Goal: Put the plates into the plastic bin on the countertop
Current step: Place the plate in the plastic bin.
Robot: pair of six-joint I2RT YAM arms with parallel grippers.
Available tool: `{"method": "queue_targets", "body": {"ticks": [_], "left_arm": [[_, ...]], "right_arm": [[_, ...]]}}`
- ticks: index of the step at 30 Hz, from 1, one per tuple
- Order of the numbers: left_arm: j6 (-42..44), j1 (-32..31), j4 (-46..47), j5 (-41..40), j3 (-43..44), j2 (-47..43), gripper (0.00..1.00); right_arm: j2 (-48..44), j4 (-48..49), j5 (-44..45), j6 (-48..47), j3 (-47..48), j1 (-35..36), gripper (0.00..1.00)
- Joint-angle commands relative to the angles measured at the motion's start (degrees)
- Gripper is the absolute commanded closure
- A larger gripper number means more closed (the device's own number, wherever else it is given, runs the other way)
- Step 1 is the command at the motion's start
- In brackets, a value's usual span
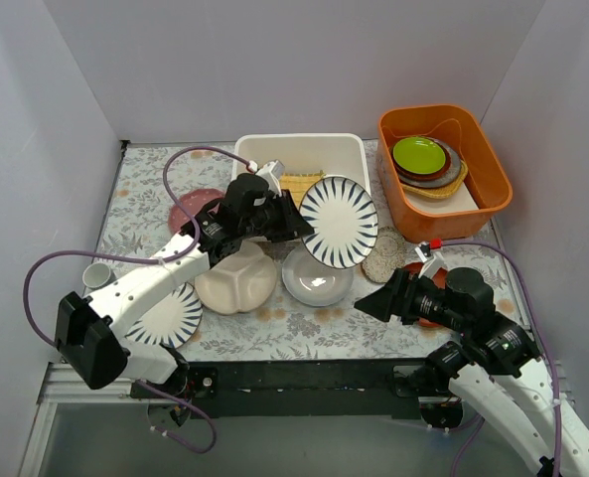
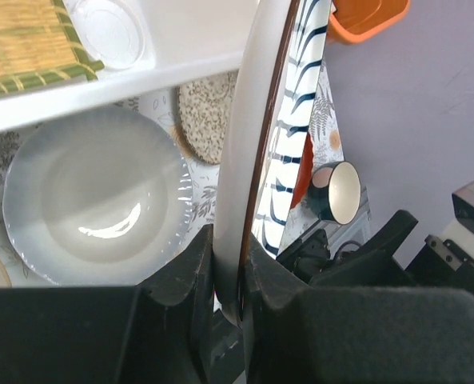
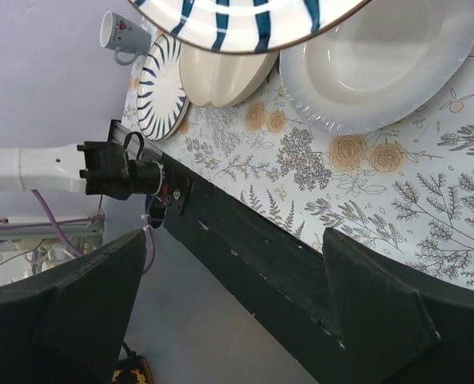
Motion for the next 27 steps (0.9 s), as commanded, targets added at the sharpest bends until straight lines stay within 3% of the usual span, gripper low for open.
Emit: {"method": "queue_targets", "body": {"ticks": [1, 12, 27], "left_arm": [[1.47, 3.73, 8.00, 9.06, 6.73, 0.89, 1.00], [-6.53, 15.60, 20.13, 21.99, 9.81, 8.10, 1.00], [-3.29, 24.13, 14.61, 23.40, 23.87, 20.75, 1.00]], "right_arm": [[-1.05, 1.39, -1.15, -0.54, -0.09, 0.15, 0.02], [-0.70, 1.39, -1.07, -1.15, -0.53, 0.24, 0.03], [-2.19, -1.25, 0.16, -0.97, -0.88, 0.24, 0.02]]}}
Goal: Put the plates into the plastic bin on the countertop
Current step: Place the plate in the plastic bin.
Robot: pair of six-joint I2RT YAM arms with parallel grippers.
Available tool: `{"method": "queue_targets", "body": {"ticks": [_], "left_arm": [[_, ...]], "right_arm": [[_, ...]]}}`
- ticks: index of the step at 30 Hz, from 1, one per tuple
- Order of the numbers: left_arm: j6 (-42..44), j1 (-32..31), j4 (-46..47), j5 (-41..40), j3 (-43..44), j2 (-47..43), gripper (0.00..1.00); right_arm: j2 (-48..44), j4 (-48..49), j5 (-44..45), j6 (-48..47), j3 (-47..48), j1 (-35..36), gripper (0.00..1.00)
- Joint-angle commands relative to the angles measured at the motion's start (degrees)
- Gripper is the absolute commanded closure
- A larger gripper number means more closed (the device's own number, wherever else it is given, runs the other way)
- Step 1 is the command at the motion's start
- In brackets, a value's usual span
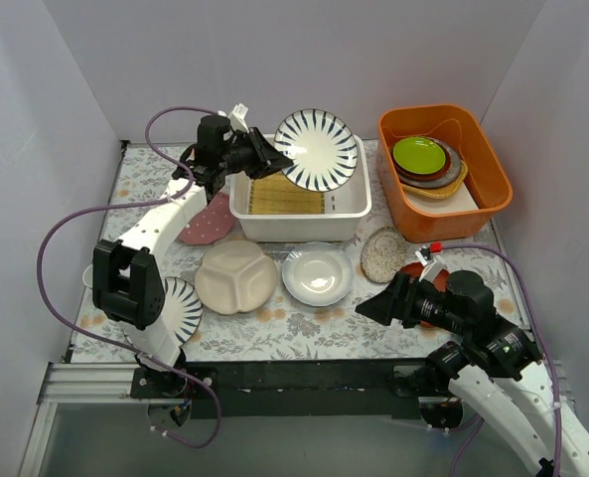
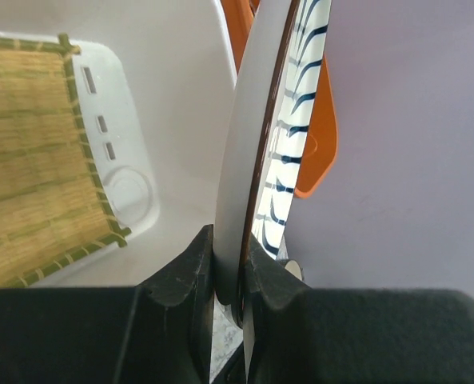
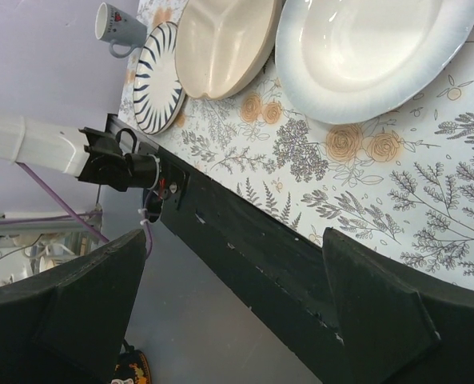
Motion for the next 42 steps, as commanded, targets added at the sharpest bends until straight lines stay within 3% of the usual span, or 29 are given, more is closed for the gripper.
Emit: {"method": "queue_targets", "body": {"ticks": [1, 12, 22, 42], "left_arm": [[1.70, 2.10, 2.88, 2.18, 5.82, 0.01, 1.00], [6.45, 2.72, -0.20, 0.33, 5.39, 4.50, 1.00], [5.66, 2.89, 0.77, 0.50, 3.10, 7.05, 1.00], [10.49, 2.89, -8.63, -4.86, 4.15, 12.06, 1.00]], "right_arm": [[-0.57, 0.00, 0.62, -1.02, 0.01, 0.24, 0.02], [-0.04, -0.18, 0.62, -1.37, 0.01, 0.24, 0.02], [-0.57, -0.62, 0.53, -1.37, -0.43, 0.24, 0.02], [-0.22, -0.62, 0.09, -1.28, -0.87, 0.24, 0.02]]}}
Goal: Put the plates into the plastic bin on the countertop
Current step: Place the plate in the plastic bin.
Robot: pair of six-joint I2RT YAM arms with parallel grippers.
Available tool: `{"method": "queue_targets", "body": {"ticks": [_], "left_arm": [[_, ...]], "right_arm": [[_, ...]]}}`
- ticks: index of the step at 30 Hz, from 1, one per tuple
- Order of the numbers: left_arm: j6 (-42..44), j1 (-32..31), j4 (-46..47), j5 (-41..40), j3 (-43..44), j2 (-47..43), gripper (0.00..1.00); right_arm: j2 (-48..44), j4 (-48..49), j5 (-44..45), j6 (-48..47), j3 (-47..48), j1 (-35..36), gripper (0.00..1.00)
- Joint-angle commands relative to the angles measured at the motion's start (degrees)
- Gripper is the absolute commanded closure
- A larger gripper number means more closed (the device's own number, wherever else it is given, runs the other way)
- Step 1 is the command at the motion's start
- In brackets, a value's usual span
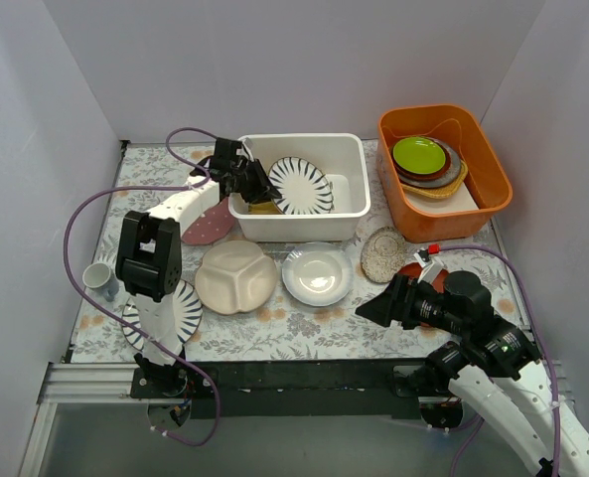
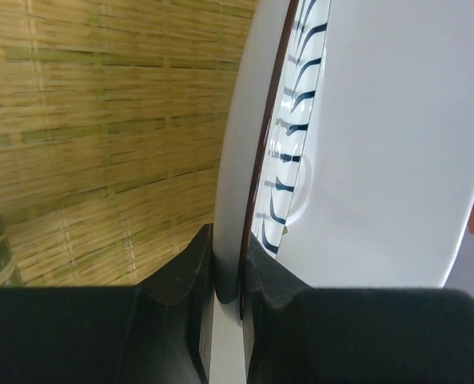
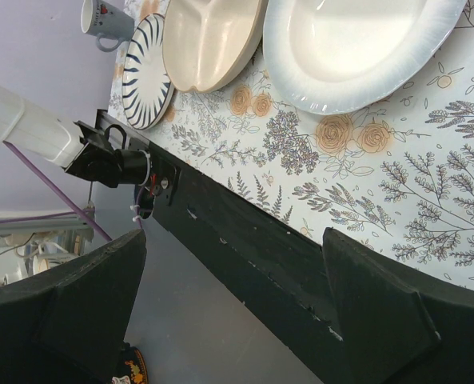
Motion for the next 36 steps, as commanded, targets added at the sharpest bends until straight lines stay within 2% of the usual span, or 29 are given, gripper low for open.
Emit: {"method": "queue_targets", "body": {"ticks": [1, 8, 12, 13, 16, 19, 23, 28, 36], "left_arm": [[1.56, -0.06, 0.90, 0.94, 2.75, -2.06, 1.00], [3.05, 0.03, -1.39, -0.12, 3.55, -1.18, 1.00], [3.40, 0.03, -2.18, -0.82, 4.07, -1.26, 0.72], [3.58, 0.03, -2.36, -1.00, 4.42, -1.27, 0.60], [4.10, 0.03, -3.41, -1.79, 5.39, -1.09, 0.47], [4.46, 0.03, -3.59, -2.93, 5.39, -1.62, 0.43], [4.81, -0.06, -5.69, -4.33, 7.23, -1.70, 0.29], [4.99, -0.06, -9.65, -8.73, 10.40, -1.97, 0.23], [5.07, -0.06, -12.03, -11.19, 13.04, -3.90, 0.16]], "right_arm": [[-0.05, 0.45, 0.03, -0.91, -0.06, 0.26, 0.02], [0.66, 0.80, 0.03, -1.26, 0.03, 0.26, 0.02], [1.18, 1.15, -0.15, -1.44, 0.12, 0.26, 0.02], [1.36, 1.15, -0.15, -1.53, 0.12, 0.26, 0.02], [1.71, 1.33, -0.32, -1.70, 0.12, 0.26, 0.02], [1.71, 1.33, -0.15, -1.70, 0.12, 0.26, 0.02], [1.80, 1.59, -0.23, -1.79, -0.06, 0.26, 0.02], [1.80, 1.68, -0.32, -1.70, -0.06, 0.26, 0.02], [1.19, 1.33, -0.32, -1.53, -0.58, 0.26, 0.02]]}}
